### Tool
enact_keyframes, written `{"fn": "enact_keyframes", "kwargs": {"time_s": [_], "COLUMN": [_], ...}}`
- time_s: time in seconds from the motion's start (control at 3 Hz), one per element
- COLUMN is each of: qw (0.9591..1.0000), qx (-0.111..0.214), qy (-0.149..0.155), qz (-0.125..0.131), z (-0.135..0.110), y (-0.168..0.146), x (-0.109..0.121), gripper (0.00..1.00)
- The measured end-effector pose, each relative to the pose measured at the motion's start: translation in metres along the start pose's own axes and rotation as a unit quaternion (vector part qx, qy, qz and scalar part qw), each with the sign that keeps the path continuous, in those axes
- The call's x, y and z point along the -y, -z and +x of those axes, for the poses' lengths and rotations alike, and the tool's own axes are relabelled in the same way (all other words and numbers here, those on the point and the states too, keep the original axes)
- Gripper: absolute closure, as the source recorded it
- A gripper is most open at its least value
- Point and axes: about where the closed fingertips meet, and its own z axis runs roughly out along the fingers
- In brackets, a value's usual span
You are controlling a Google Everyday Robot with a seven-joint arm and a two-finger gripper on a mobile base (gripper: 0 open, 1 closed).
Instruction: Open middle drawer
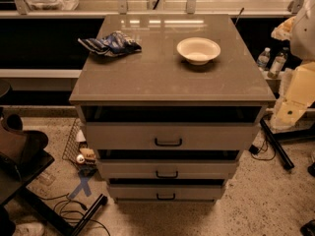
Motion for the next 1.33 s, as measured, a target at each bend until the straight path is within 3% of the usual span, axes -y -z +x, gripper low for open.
{"fn": "enact_keyframes", "kwargs": {"time_s": [0.67,1.0,1.33], "qw": [0.9999,0.9982,0.9975], "qx": [0.01,0.046,0.059], "qy": [-0.002,-0.027,-0.03], "qz": [0.011,0.029,0.026], "z": [-0.002,-0.013,-0.021], "y": [-0.008,-0.039,-0.095], "x": [-0.003,-0.039,-0.069], "gripper": [0.0,0.0,0.0]}}
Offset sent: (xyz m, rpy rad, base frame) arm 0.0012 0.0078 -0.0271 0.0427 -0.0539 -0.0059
